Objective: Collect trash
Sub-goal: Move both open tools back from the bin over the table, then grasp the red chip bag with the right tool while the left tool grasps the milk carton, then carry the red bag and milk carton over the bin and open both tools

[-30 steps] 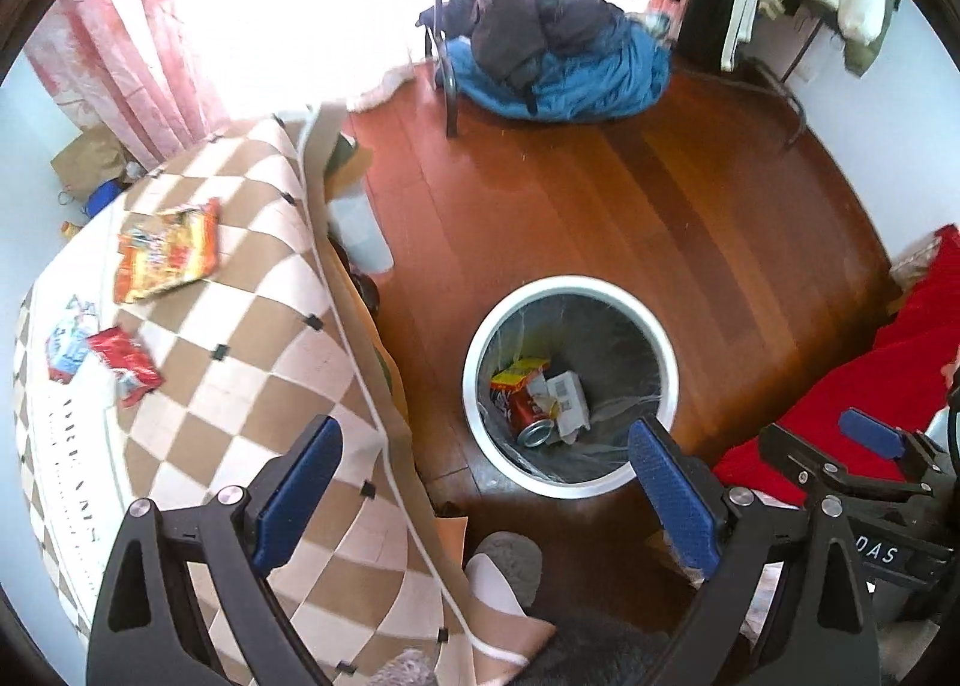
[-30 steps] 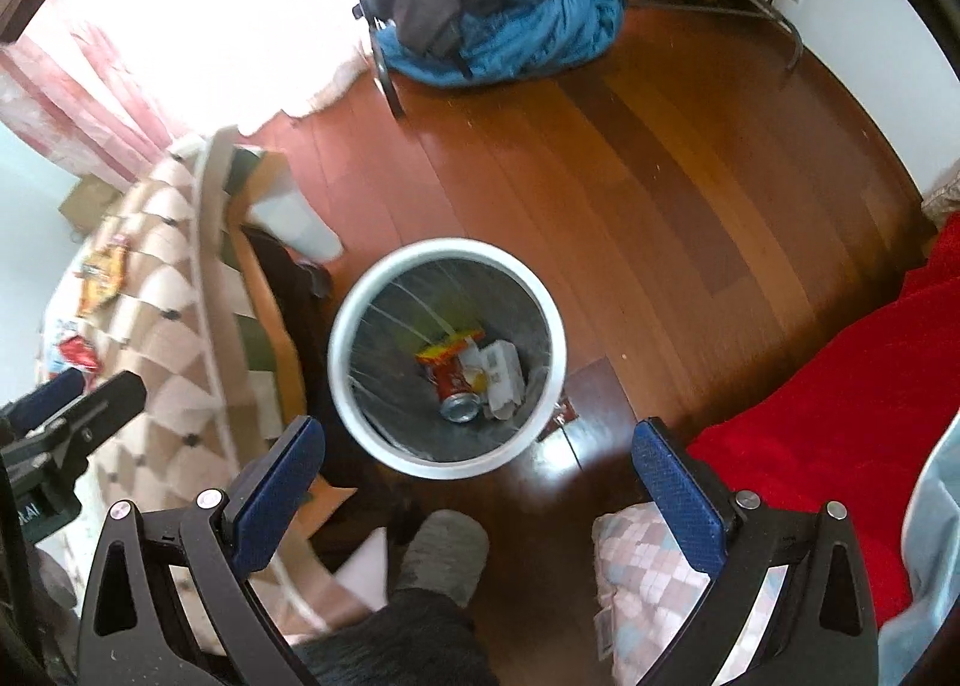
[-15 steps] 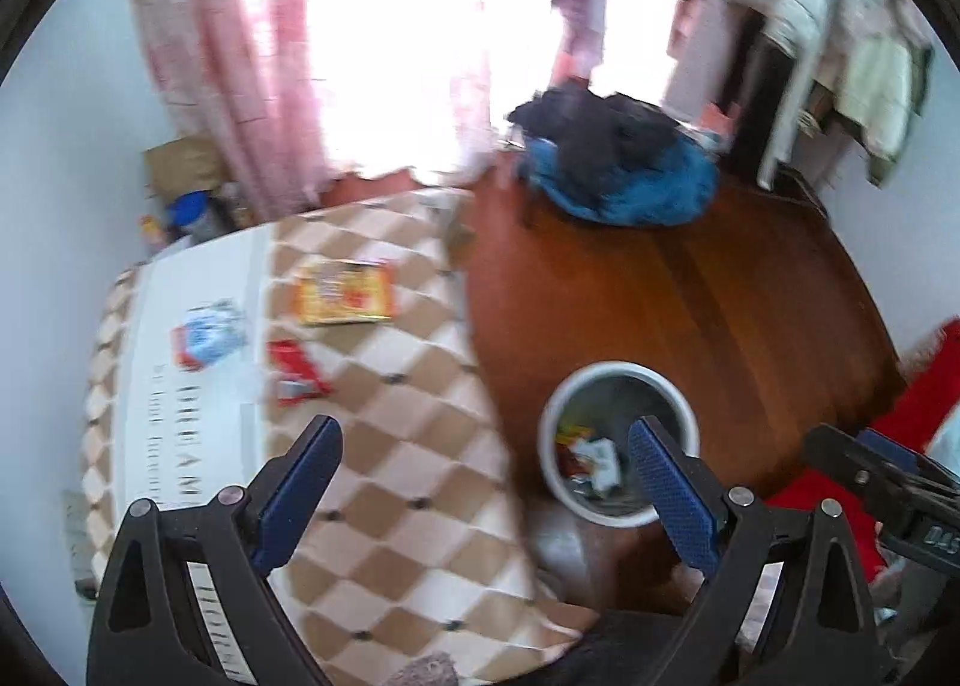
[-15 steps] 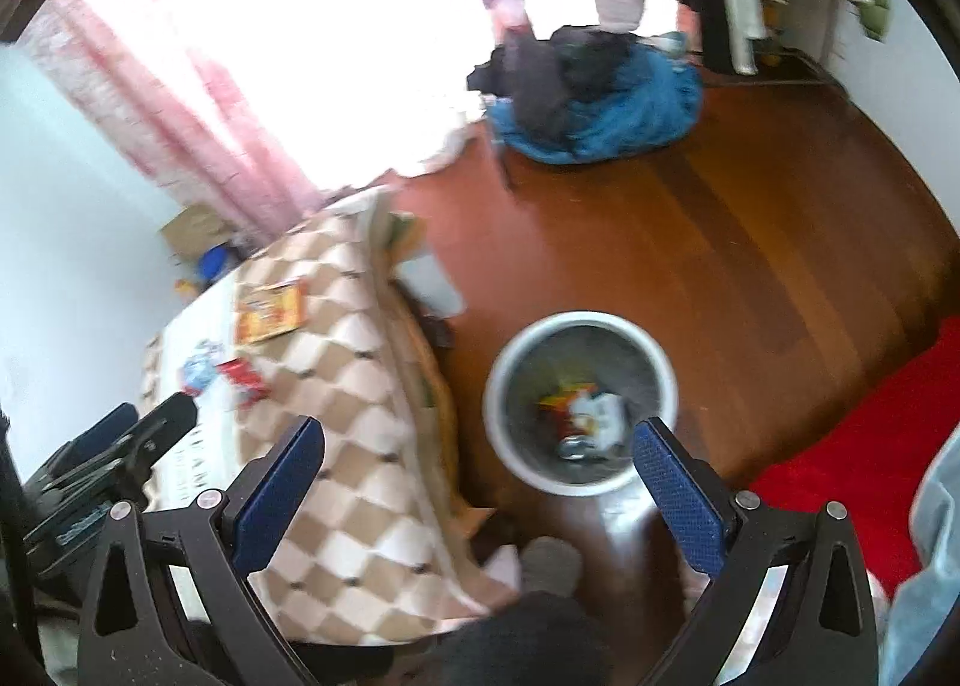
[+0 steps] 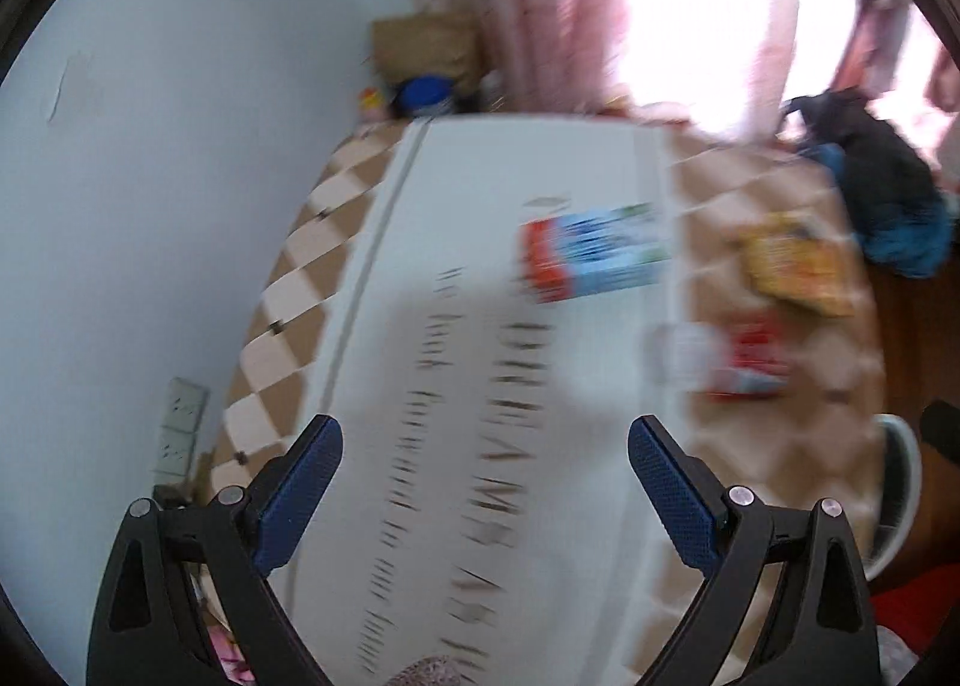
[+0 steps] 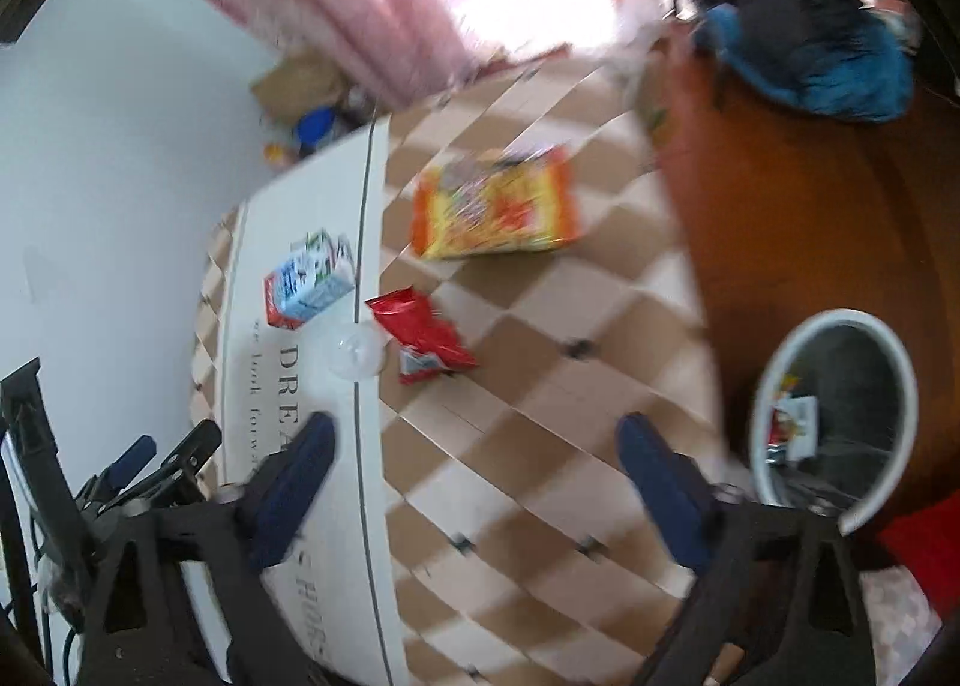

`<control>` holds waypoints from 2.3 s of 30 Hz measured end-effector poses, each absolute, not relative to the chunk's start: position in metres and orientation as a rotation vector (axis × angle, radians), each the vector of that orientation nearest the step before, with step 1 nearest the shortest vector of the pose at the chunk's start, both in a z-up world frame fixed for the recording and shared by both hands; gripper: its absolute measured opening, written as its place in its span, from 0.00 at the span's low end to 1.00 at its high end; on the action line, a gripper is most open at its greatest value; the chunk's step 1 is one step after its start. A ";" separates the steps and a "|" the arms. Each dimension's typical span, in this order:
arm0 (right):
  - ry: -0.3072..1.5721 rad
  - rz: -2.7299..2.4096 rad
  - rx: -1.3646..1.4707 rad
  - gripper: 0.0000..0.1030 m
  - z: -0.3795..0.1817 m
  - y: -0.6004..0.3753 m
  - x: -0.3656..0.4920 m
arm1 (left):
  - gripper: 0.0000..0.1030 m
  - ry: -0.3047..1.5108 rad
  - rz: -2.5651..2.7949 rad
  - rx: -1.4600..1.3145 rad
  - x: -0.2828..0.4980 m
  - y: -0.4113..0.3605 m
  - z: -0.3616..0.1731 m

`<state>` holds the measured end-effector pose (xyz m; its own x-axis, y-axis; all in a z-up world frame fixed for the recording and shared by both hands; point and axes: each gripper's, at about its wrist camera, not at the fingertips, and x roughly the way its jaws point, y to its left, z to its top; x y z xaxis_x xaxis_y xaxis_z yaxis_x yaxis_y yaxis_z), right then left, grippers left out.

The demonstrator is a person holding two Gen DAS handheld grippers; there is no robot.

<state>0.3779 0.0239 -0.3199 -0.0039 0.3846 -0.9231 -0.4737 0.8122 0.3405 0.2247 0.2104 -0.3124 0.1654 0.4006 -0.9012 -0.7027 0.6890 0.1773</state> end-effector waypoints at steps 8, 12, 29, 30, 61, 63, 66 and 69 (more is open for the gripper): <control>1.511 0.679 -0.087 0.45 -0.397 0.092 0.387 | 0.95 1.237 0.705 -0.118 0.259 0.256 -0.351; 1.464 0.680 -0.089 0.26 -0.394 0.089 0.390 | 0.95 1.242 0.518 0.042 0.299 0.251 -0.349; 1.488 0.602 -0.137 0.20 -0.387 0.087 0.416 | 0.56 1.408 0.116 0.132 0.356 0.249 -0.385; 1.483 0.607 -0.140 0.19 -0.386 0.088 0.414 | 0.56 1.396 0.156 0.118 0.352 0.251 -0.383; 1.067 0.755 -0.058 0.17 -0.177 -0.093 0.294 | 0.52 0.867 0.525 -0.290 0.172 0.092 -0.179; 1.050 0.728 -0.029 0.17 -0.163 -0.127 0.304 | 0.52 0.850 0.457 -0.291 0.190 0.066 -0.167; 1.035 0.669 0.003 0.17 -0.151 -0.175 0.322 | 0.52 0.844 0.360 -0.289 0.220 0.029 -0.157; 1.032 0.588 0.015 0.17 -0.149 -0.223 0.344 | 0.52 0.869 0.249 -0.313 0.261 -0.011 -0.161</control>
<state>0.3436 -0.2228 -0.1494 0.3736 0.4661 -0.8020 -0.4527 0.8463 0.2809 0.2612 -0.0112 -0.1608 0.6219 0.0869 -0.7782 -0.3384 0.9261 -0.1670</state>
